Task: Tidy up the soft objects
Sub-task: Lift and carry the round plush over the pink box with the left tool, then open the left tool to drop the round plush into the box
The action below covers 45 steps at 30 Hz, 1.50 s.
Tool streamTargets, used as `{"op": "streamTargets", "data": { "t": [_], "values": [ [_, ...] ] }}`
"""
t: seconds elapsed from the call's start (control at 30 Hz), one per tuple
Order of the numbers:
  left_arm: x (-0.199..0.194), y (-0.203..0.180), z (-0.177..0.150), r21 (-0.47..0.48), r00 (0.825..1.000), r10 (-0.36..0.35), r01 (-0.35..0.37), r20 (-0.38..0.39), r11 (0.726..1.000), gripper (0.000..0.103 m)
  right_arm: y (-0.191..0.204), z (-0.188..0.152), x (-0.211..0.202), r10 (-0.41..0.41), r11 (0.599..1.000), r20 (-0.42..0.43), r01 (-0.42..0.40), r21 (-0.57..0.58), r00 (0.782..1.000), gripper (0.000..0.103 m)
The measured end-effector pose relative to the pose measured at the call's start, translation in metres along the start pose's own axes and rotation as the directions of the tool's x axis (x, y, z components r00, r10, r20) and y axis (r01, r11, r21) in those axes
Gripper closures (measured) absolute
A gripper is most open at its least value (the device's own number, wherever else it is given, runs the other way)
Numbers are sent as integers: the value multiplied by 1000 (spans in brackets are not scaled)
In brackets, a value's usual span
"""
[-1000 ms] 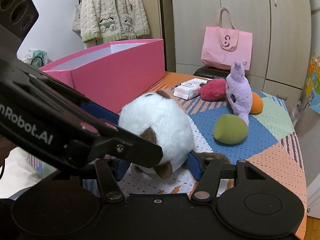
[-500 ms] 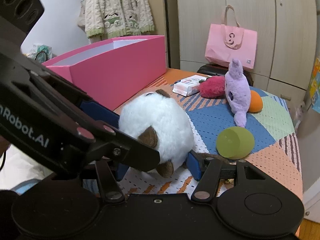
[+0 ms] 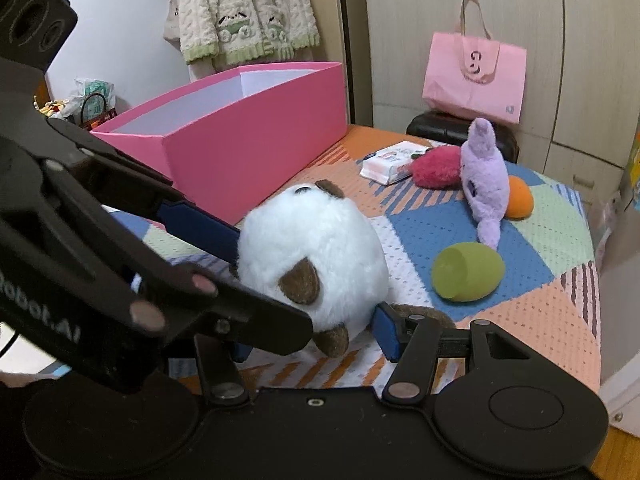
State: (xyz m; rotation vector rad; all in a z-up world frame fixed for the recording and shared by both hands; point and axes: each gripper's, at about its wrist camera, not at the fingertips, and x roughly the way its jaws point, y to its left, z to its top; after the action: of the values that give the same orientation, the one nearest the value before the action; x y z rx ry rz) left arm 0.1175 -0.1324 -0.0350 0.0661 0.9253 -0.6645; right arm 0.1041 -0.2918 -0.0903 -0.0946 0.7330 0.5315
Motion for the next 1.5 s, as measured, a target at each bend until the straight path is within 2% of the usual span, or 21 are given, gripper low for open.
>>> {"op": "streamTargets", "data": {
  "t": [0.13, 0.3, 0.47, 0.77, 0.97, 1.2, 1.33, 1.43, 1.5],
  "values": [
    [-20, 5, -3, -7, 1000, -30, 30, -3, 1000, 40, 16, 7, -13, 3, 1000, -21, -4, -25, 1000, 38],
    [-48, 16, -8, -36, 998, -59, 59, 6, 998, 40, 33, 20, -23, 34, 999, -48, -34, -2, 998, 37],
    [-76, 30, -15, -32, 998, -54, 54, 23, 998, 40, 54, 36, -29, 74, 997, -89, -76, -16, 993, 37],
    [-132, 64, -18, -47, 989, -40, 47, 143, 998, 40, 98, 79, -29, 101, 988, -59, -107, -114, 993, 37],
    [-169, 86, -12, -32, 968, 11, -3, 252, 999, 40, 121, 118, -30, 139, 976, 14, -135, -170, 990, 36],
    [-187, 125, -1, -80, 935, 88, -64, 343, 995, 39, 135, 155, 1, 193, 965, 92, -172, -196, 977, 36],
    [-185, 146, 11, -98, 920, 137, -109, 367, 989, 38, 136, 176, 27, 234, 962, 113, -212, -175, 966, 36],
    [-175, 161, 19, -135, 898, 202, -161, 392, 978, 36, 133, 189, 48, 271, 957, 106, -256, -134, 957, 36],
    [-165, 171, 22, -169, 893, 232, -179, 386, 969, 36, 133, 192, 60, 284, 956, 100, -274, -105, 954, 36]
  ]
}}
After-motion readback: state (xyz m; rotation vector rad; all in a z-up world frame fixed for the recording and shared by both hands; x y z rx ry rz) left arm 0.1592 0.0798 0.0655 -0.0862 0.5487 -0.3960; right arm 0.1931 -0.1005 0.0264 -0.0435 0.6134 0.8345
